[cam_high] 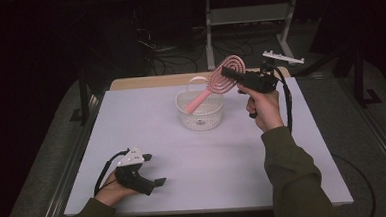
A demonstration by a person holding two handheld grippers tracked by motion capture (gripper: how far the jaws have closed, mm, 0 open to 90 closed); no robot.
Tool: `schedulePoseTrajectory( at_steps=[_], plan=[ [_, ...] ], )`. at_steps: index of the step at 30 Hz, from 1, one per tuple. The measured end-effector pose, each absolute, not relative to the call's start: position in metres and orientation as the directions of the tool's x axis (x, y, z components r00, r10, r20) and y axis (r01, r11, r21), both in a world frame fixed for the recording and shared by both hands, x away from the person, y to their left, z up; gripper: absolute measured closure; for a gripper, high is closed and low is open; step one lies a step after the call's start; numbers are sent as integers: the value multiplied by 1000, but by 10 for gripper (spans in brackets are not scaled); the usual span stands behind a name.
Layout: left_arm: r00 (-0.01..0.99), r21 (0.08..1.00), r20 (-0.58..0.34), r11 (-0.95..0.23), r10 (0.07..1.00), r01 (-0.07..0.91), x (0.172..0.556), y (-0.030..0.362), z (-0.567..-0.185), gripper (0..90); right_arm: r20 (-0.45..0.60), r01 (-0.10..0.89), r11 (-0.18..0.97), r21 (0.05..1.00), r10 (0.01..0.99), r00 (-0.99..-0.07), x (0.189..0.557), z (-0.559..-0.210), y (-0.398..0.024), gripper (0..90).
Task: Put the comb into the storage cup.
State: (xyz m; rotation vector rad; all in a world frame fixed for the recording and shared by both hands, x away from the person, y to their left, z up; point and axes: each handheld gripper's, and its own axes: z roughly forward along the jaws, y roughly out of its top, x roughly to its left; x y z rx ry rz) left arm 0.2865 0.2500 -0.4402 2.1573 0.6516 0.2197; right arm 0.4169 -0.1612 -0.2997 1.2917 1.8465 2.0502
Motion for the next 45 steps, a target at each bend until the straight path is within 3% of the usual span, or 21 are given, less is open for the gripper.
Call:
schedulePoseTrajectory(
  at_steps=[45],
  plan=[
    [850, 774, -75, -507, 522, 379, 286, 249, -441, 0, 543, 500, -282, 819, 664, -514, 451, -365, -130, 630]
  ],
)
